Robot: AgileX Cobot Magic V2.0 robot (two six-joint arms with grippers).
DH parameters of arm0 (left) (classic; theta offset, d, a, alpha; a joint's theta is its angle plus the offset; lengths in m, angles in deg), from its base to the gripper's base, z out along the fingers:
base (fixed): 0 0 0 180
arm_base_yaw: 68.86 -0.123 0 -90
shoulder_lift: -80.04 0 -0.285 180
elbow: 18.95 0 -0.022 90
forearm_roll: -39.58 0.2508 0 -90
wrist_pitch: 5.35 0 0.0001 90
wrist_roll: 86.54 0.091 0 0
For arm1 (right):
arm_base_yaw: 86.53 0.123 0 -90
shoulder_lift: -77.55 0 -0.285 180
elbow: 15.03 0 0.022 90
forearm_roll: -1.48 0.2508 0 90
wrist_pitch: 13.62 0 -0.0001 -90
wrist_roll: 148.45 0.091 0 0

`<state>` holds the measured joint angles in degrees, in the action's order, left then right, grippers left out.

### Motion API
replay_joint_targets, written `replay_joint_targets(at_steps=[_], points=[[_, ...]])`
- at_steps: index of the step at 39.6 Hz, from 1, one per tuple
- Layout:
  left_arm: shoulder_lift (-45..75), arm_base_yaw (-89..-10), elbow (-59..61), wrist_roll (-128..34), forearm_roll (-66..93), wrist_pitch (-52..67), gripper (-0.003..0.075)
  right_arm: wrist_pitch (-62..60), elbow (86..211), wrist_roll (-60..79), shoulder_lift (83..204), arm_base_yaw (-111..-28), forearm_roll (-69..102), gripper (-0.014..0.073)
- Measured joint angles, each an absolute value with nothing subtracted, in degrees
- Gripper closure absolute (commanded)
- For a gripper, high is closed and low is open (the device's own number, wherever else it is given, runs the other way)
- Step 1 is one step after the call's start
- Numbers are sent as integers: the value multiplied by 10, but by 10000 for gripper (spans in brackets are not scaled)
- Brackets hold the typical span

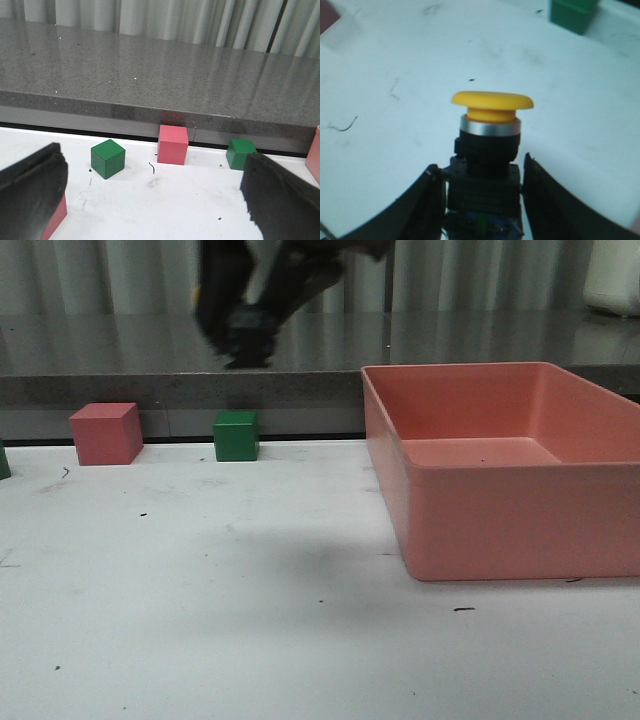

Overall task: Place and stand button with both arms
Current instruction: 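Carry the button out of the bin with the right gripper onto the table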

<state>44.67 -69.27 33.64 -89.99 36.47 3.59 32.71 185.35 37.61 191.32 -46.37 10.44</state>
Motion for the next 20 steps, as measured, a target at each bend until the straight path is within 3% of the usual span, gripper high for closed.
replay_joint_targets(at_steps=[12, 20], points=[[447, -693, 336, -900, 365, 36, 47, 403, 2036, 420, 2097, -409, 126, 375], [447, -693, 336, -900, 365, 36, 48, 416, 2099, 579, 2178, -409, 65, 375]])
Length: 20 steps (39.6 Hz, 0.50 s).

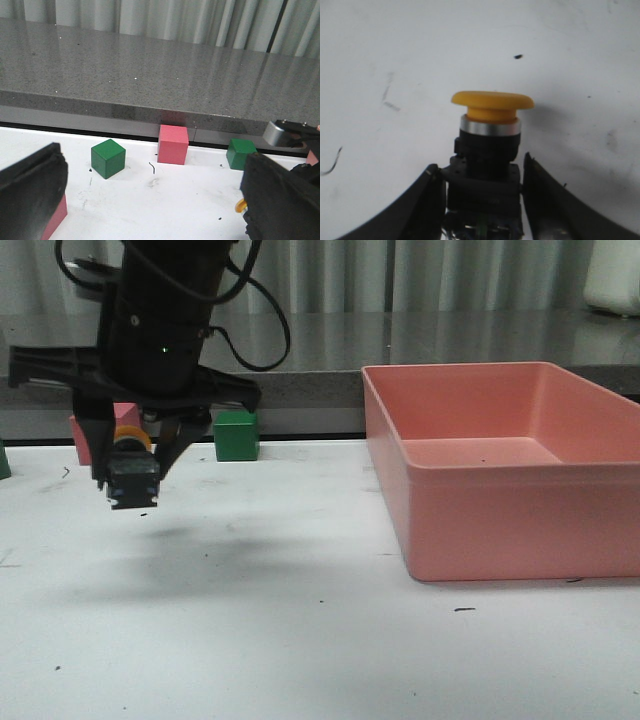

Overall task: Place and stand button with both arms
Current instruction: 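Carry the button out of the bin with the right gripper onto the table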

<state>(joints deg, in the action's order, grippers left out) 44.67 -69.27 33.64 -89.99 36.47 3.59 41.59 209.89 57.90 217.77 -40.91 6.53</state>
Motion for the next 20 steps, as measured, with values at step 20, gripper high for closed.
replay_joint_targets(at_steps=[20], points=[[447, -693, 336, -900, 365, 36, 47, 429, 2106, 743, 2233, -410, 30, 280]])
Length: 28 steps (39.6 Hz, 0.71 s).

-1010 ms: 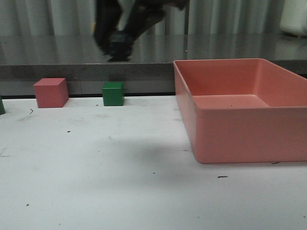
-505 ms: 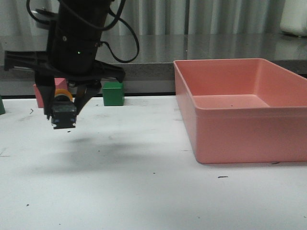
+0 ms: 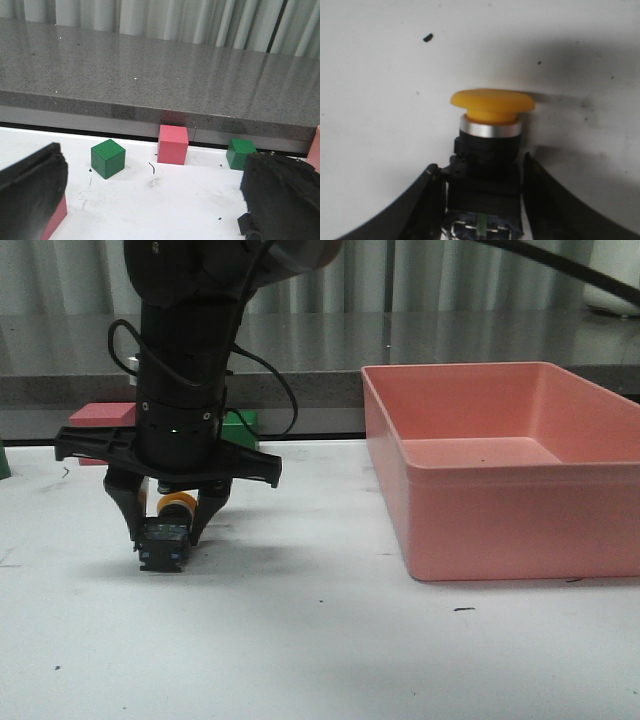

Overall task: Place and stand button with both arms
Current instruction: 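Carry the button out of the bin with the right gripper onto the table, then open the right gripper and lift it away from the button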

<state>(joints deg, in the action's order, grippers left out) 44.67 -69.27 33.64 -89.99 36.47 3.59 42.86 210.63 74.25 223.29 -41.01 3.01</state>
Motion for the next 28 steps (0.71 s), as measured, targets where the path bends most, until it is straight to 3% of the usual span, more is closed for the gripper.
replay_joint_targets(at_steps=[8, 17, 21, 28], points=[[447, -693, 336, -900, 365, 36, 47, 430, 2119, 744, 2233, -410, 30, 13], [447, -693, 336, -900, 365, 36, 48, 454, 2181, 742, 2225, -410, 30, 5], [447, -693, 336, -900, 365, 36, 47, 459, 2222, 715, 2210, -410, 30, 77], [447, -693, 336, -900, 365, 36, 47, 496, 2288, 633, 2181, -410, 30, 428]])
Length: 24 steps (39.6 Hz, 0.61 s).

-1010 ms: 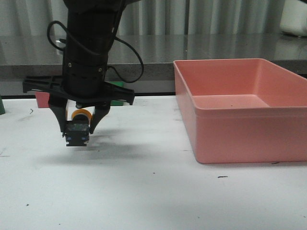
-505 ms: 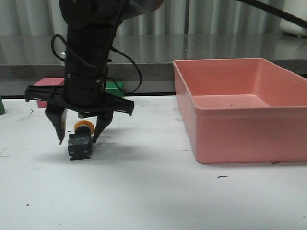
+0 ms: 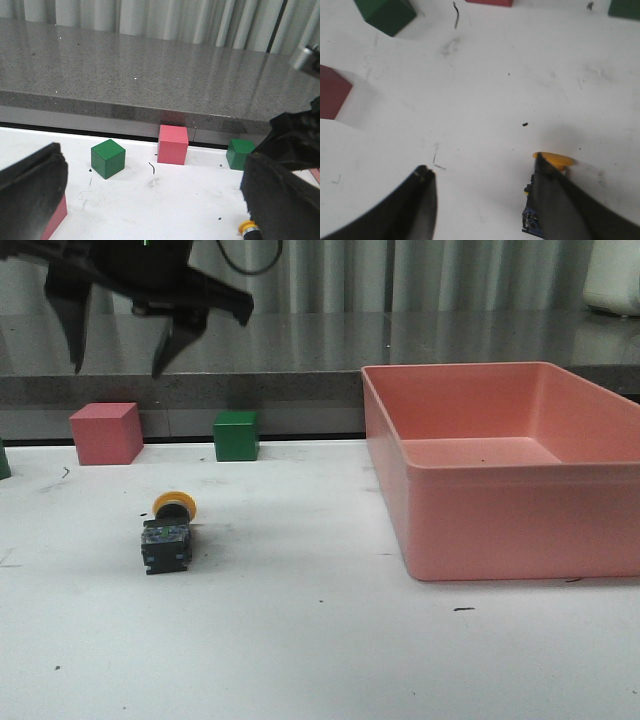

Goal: Place and stand button with both arms

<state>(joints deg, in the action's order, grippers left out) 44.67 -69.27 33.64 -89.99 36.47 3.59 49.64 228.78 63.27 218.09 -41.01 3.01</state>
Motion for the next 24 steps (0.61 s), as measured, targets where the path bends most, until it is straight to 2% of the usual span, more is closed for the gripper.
replay_joint_targets(at_steps=[4, 6, 16, 24], points=[[447, -693, 336, -900, 365, 36, 47, 531, 2307, 597, 2167, -410, 30, 611], [447, -693, 336, -900, 365, 36, 47, 550, 2311, 585, 2161, -410, 30, 669], [447, -693, 336, -900, 365, 36, 47, 584, 2314, 525, 2137, -417, 29, 657], [447, -693, 336, -900, 365, 36, 47, 587, 2314, 475, 2099, -458, 30, 657]])
